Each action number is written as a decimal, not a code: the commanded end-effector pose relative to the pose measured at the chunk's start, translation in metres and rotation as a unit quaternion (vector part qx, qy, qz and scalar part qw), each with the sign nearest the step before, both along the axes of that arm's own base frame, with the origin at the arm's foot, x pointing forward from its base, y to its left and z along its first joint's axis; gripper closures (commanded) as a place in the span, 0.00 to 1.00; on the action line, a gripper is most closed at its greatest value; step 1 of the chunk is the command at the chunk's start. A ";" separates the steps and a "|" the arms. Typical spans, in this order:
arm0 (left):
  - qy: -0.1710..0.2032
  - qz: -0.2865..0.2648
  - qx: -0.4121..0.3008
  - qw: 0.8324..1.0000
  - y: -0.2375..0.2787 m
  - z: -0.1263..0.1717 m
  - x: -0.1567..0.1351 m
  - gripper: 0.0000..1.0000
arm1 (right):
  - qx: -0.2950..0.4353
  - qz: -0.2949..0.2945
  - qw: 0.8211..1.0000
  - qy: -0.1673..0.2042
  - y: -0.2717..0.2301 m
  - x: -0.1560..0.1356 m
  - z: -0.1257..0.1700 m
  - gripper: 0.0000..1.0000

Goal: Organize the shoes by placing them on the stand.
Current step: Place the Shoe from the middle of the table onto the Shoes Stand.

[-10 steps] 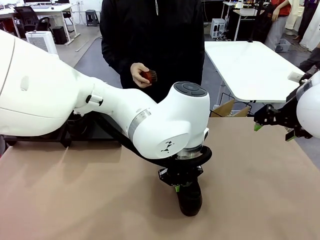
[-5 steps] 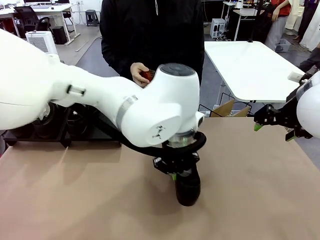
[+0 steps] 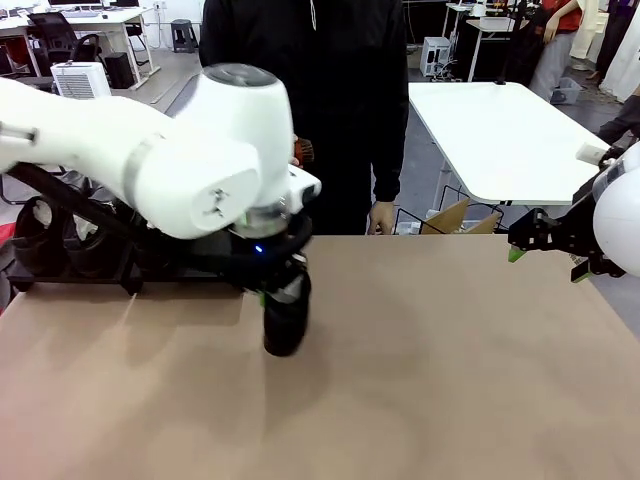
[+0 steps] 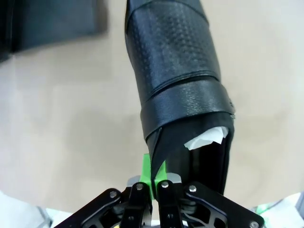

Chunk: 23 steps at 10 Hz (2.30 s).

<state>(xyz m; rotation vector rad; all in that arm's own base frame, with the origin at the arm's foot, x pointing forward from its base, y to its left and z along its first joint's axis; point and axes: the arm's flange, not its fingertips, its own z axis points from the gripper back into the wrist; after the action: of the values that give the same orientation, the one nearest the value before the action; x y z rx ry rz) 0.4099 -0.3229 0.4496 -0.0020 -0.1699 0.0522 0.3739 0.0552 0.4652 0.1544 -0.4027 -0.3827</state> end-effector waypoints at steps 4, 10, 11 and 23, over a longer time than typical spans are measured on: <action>0.012 -0.015 -0.002 1.000 -0.021 -0.014 -0.010 1.00 | -0.003 0.008 1.000 -0.001 -0.003 0.000 0.000 0.00; -0.129 -0.071 0.031 0.989 0.027 0.023 0.027 1.00 | -0.003 0.008 1.000 -0.001 -0.003 0.000 0.000 0.00; -0.143 -0.080 0.025 0.986 0.038 0.025 0.036 1.00 | -0.003 0.008 1.000 -0.001 -0.003 0.000 0.000 0.00; -0.226 0.010 0.066 0.972 0.109 -0.010 0.106 1.00 | -0.003 0.008 1.000 -0.001 -0.003 0.000 0.000 0.00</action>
<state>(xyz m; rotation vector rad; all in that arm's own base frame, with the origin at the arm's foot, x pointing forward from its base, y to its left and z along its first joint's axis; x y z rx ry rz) 0.5066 -0.2073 0.4429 0.1244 -0.5863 0.0395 0.3739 0.0552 0.4652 0.1543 -0.4027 -0.3827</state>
